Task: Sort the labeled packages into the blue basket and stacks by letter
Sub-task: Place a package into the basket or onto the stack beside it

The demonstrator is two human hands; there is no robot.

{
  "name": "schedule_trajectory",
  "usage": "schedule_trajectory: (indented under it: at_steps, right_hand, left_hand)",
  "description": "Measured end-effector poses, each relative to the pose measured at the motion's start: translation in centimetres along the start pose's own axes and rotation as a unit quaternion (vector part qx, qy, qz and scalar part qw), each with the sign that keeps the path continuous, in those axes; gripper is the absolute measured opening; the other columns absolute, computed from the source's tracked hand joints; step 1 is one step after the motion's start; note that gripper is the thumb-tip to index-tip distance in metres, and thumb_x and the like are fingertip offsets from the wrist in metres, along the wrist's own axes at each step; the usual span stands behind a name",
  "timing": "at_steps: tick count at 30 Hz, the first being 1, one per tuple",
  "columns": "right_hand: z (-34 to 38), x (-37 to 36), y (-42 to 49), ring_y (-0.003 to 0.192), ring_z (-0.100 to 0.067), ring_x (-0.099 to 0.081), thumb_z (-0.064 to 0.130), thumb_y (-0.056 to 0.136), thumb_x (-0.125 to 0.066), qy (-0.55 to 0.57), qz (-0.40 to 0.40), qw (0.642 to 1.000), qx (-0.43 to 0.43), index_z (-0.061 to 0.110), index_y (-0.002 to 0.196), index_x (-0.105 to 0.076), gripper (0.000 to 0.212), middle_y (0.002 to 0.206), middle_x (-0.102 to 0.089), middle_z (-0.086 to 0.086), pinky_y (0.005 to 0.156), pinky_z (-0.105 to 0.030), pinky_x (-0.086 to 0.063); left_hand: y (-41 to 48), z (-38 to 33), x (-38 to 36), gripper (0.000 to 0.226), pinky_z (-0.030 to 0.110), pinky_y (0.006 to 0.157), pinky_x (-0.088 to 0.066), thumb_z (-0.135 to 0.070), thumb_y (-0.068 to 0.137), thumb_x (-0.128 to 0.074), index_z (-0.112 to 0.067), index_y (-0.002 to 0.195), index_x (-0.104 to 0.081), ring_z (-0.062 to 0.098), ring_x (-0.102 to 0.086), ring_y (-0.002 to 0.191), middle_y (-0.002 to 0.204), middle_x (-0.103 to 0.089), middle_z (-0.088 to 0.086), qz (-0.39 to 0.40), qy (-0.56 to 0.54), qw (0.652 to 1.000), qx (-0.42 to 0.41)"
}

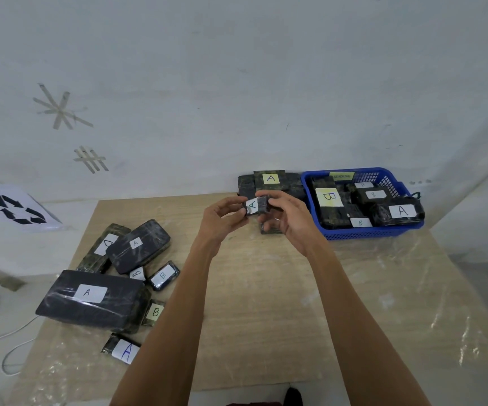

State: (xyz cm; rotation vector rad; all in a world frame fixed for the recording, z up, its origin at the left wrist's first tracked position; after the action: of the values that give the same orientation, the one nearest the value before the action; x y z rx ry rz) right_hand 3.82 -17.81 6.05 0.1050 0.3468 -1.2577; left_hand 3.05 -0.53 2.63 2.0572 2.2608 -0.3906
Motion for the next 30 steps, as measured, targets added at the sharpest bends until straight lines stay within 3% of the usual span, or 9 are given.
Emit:
schedule_trajectory:
  at_steps: [3,15,22,27,30]
  right_hand:
    - [0.3,-0.5,0.1,0.070,-0.026,-0.067,-0.002,0.101,-0.047,-0.004,0.009,1.000,0.025,-0.004,0.121,-0.066,0.028,0.103,-0.067,-0.026,0.057,-0.030,-0.056]
    - [0.7,0.2,0.2,0.069,-0.026,-0.069,-0.007,0.096,-0.054,-0.032,-0.005,0.998,0.059,-0.007,0.112,-0.068,0.022,0.104,-0.072,-0.023,0.068,-0.029,-0.061]
    - [1.0,0.7,0.6,0.071,-0.029,-0.068,-0.007,0.097,-0.052,-0.040,-0.001,0.997,0.065,-0.005,0.112,-0.068,0.022,0.102,-0.074,-0.018,0.070,-0.033,-0.062]
    - [0.9,2.2,0.3,0.072,-0.029,-0.070,0.003,0.098,-0.059,-0.042,-0.018,0.998,0.047,-0.003,0.115,-0.067,0.020,0.097,-0.072,-0.019,0.067,-0.032,-0.060]
    - [0.8,4.2,0.0,0.072,-0.032,-0.071,0.007,0.097,-0.064,-0.070,-0.038,0.996,0.047,-0.001,0.113,-0.064,0.018,0.096,-0.069,-0.016,0.066,-0.035,-0.061]
  left_hand:
    - [0.2,-0.1,-0.7,0.022,0.037,0.093,-0.059,0.005,0.093,-0.064,-0.004,0.112,-0.071,0.030,-0.071,0.098,0.110,-0.071,0.024,0.022,-0.020,1.000,0.008]
    - [0.5,0.2,-1.9,0.022,0.025,0.080,-0.059,0.006,0.095,-0.061,-0.008,0.108,-0.071,0.018,-0.074,0.084,0.095,-0.076,0.010,0.040,-0.028,0.999,0.022]
    - [0.9,0.1,-2.1,0.022,0.028,0.083,-0.060,0.008,0.094,-0.061,-0.002,0.113,-0.069,0.021,-0.074,0.089,0.100,-0.073,0.015,0.038,-0.026,0.999,0.015]
    - [1.6,0.6,-2.6,0.022,0.042,0.097,-0.057,0.004,0.093,-0.065,-0.003,0.113,-0.071,0.033,-0.069,0.101,0.111,-0.070,0.028,0.036,0.001,0.999,0.014]
    - [2.1,1.1,-3.7,0.023,0.040,0.097,-0.057,0.005,0.092,-0.066,-0.002,0.113,-0.071,0.029,-0.069,0.097,0.099,-0.072,0.019,0.023,0.013,1.000,0.015]
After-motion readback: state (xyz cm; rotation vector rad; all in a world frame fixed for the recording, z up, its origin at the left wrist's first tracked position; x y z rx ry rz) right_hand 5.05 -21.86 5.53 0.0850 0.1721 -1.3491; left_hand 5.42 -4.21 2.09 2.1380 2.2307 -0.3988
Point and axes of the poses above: each hand's wrist, its own y-axis towards the middle knuckle, its own x-axis out of the back of the hand, z = x × y, the point moved 4 cm from there along y, towards the middle knuckle
